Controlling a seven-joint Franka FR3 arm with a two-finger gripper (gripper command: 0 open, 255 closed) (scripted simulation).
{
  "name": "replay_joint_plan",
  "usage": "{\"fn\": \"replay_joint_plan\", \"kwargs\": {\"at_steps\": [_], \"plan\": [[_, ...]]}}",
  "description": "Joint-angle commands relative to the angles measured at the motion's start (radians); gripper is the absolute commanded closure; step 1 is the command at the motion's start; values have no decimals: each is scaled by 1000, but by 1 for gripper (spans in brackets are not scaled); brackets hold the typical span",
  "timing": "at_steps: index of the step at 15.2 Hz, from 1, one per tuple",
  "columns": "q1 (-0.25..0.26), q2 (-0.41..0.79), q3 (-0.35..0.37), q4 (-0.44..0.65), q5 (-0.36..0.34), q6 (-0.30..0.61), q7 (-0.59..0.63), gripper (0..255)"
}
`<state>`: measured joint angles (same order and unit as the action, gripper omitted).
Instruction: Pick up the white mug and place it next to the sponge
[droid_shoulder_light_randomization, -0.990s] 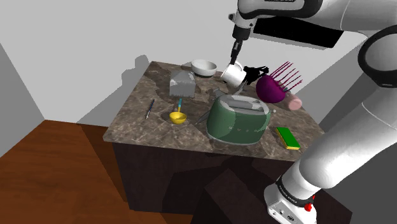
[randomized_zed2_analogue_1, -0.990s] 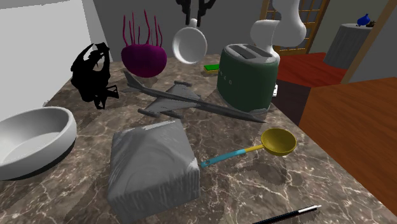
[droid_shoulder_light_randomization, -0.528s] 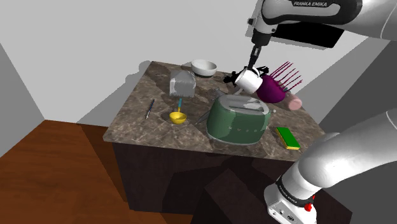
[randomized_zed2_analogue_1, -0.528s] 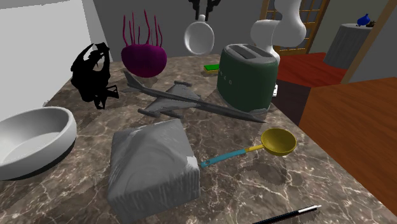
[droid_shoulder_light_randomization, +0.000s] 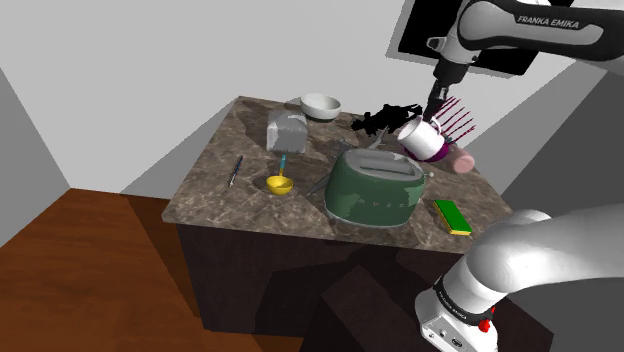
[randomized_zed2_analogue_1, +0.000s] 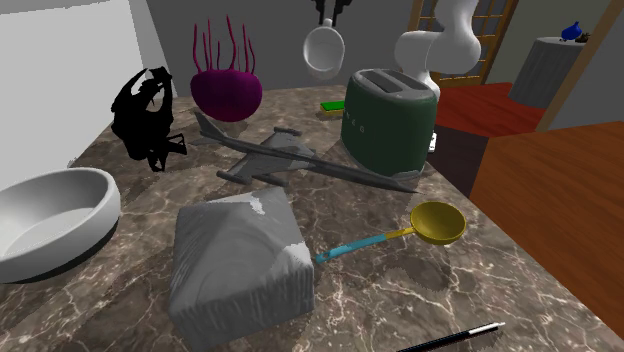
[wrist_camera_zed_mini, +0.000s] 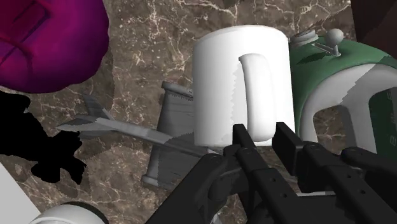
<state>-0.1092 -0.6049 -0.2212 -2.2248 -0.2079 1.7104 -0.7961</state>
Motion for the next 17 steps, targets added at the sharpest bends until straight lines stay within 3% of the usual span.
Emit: {"fn": "replay_joint_plan", "kwargs": {"at_steps": [1,9,17], "plan": [[-18,-67,-17,-44,-20,-18,-28,255],[-101,-295,-98,-153,-110,-115,-155,255],[-193,-475,-201,-185,-224,-226,-317,255]]}}
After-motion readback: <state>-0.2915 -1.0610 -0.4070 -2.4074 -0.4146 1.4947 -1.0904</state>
